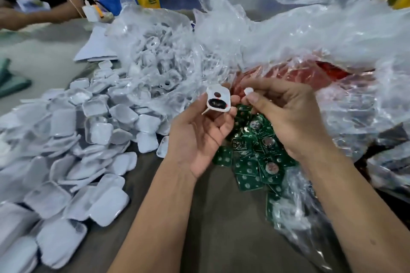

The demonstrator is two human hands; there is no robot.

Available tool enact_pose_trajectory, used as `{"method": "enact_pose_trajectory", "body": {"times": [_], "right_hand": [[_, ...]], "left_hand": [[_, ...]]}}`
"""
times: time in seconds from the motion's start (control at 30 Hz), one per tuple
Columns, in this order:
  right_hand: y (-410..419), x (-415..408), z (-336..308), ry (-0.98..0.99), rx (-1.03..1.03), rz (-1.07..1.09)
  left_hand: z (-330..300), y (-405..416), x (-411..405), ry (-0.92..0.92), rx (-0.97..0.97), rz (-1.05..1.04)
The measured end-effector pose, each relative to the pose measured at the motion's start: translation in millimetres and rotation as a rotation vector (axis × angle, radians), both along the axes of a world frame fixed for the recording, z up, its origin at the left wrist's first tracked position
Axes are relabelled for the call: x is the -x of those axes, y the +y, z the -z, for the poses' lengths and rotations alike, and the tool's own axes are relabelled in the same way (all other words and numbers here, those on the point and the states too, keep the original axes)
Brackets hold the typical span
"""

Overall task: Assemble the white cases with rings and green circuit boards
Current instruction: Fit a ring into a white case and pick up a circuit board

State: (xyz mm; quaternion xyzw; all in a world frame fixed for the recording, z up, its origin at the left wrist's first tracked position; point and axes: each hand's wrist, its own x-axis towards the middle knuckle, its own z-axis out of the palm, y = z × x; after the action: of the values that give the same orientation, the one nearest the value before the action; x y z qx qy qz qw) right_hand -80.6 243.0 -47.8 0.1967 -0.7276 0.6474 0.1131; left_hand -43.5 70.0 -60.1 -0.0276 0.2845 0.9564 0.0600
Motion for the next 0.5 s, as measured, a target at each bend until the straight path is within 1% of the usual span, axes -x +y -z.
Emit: {"method": "enact_pose_trajectory", "body": {"times": [0.03,0.17,0.27,0.4,0.5], "right_hand": [[0.8,1.4,2.4,-0.003,-0.005,-0.002],[1.0,0.2,1.1,-0.054,0.12,-0.017],[-2.0,-2.2,0.2,-0.079,0.173,-0.06],[-1.8,0.0,2.6,-0.071,0.182,-0.01],[-0.2,0.6,3.8,-0.004,0.115,0.062]], "left_hand": [[0.0,0.6,2.1,-0.009,0.016,-0.003],[0.5,4.2,7.8,-0.045,0.046,0.018],[0.7,6.8,10.5,-0.059,0.063,0.039],[0.5,8.5,10.9,-0.061,0.098,0.069],[-0.6,10.6,10.1,-0.075,0.141,0.063]]}}
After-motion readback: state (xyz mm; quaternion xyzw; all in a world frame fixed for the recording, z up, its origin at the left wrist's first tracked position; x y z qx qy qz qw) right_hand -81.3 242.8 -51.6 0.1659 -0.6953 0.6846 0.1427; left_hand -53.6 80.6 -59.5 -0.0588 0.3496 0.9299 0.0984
